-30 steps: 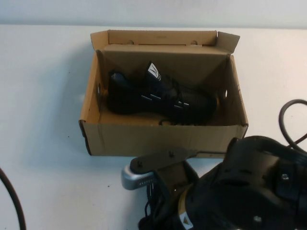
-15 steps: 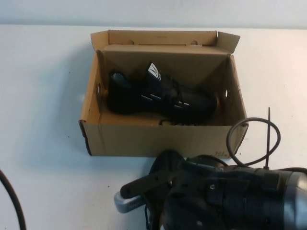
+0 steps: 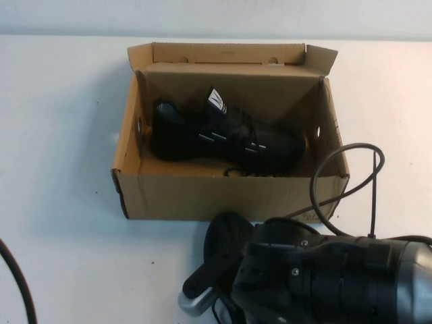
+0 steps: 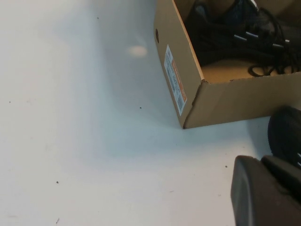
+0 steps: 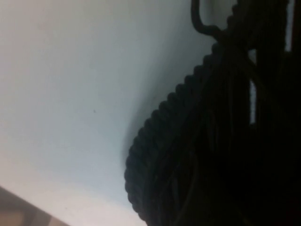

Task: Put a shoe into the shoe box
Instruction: Pick up the shoe from the table

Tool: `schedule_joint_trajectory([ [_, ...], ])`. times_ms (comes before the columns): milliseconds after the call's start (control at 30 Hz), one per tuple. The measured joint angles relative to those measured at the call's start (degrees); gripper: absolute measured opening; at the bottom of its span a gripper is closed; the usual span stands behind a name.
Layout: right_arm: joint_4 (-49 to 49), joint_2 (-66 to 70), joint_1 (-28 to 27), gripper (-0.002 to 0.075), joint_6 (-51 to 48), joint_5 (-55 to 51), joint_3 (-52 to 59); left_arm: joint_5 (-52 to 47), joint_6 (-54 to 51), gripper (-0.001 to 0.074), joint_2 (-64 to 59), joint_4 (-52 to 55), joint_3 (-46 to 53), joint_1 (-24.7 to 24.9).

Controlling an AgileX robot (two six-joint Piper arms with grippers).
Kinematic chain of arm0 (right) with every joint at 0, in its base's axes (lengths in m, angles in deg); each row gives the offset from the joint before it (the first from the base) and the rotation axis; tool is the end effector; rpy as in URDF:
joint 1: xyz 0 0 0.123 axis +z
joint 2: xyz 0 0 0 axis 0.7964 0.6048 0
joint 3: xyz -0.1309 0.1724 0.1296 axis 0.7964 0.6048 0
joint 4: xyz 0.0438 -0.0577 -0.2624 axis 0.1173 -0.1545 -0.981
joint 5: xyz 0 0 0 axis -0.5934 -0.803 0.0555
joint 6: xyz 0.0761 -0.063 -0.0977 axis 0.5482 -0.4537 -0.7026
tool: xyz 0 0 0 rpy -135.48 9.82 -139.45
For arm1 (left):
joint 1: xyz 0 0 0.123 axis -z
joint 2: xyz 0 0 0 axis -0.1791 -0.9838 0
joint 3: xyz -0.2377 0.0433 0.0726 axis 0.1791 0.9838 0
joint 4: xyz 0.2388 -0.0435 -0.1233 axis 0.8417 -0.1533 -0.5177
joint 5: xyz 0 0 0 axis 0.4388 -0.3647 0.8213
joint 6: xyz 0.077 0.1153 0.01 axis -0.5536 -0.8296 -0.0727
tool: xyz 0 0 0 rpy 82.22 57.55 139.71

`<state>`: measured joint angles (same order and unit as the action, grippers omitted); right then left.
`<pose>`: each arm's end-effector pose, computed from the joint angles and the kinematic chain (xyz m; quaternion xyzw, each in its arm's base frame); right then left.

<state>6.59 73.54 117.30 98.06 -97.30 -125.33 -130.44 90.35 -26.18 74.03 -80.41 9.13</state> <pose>0.1551 0.2753 0.1247 -0.3629 0.9286 -0.0532 0.0568 0.1615 -0.0563 0.3400 0.1293 0.8772 -0.0863 0.4542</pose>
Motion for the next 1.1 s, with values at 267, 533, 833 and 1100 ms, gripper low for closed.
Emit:
schedule_joint_trajectory([
  [267,1.23,0.0,0.0,0.0202,4.45,8.87,0.0,-0.32,0.0,-0.0002,0.0,-0.3,0.0,0.0],
  [533,1.25,0.56,0.0,0.0016,3.5,10.52,0.0,-0.65,0.0,-0.0002,0.0,-0.97,0.0,0.0],
  [833,2.71,-5.56,0.0,-0.0006,-4.93,9.64,0.0,-1.47,0.0,-0.0002,0.0,-1.9,0.0,0.0],
  [1100,7.86,-16.4,0.0,-0.0006,-17.84,7.62,0.0,-1.47,2.87,-0.0002,-0.05,-3.03,0.0,0.0],
])
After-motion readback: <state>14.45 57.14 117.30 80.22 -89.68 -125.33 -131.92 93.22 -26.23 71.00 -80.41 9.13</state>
